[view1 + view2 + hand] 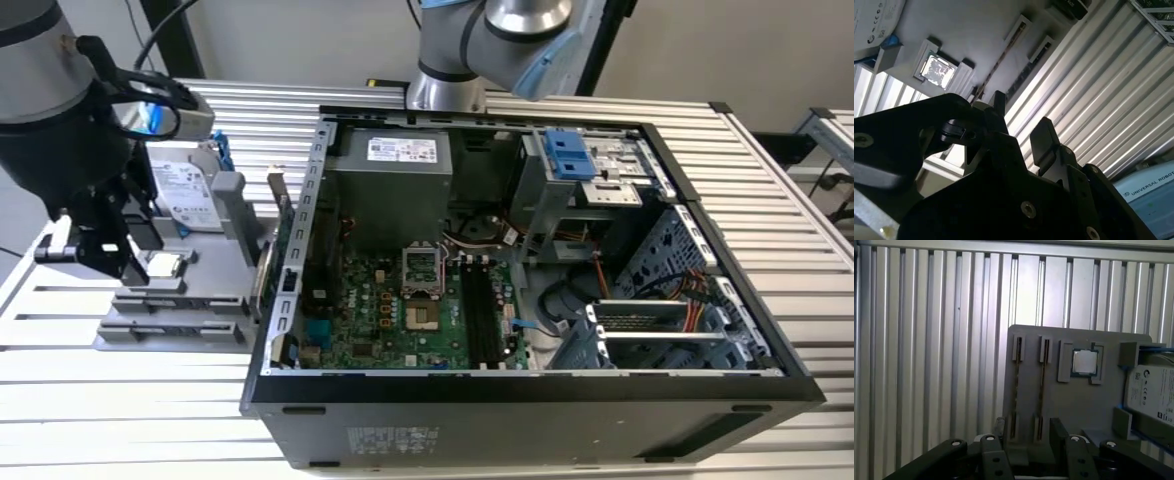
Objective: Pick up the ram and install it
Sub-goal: 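Pick up the ram and move it above insertion slot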
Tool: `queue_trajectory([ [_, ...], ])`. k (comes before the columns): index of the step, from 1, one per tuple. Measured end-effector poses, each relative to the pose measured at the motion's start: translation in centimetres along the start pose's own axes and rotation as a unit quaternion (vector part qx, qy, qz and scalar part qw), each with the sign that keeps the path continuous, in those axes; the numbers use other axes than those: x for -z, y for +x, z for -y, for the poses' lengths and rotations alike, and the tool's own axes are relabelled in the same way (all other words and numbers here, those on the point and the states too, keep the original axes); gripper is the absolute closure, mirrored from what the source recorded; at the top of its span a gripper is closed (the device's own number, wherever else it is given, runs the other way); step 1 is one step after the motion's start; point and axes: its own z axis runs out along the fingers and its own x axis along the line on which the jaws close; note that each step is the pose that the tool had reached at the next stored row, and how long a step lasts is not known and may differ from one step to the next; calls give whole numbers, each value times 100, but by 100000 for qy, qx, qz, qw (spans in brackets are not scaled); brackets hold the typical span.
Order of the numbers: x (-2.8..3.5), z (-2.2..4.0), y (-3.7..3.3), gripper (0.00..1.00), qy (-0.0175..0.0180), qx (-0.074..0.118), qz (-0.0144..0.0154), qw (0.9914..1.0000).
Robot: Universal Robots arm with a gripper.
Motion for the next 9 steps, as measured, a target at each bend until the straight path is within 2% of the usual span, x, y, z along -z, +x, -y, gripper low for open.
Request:
queue_trajectory([
  [2, -30, -9, -10, 0, 63, 0, -338, 99999],
  [9, -160, -22, -6, 0, 103, 25, -286, 100000],
])
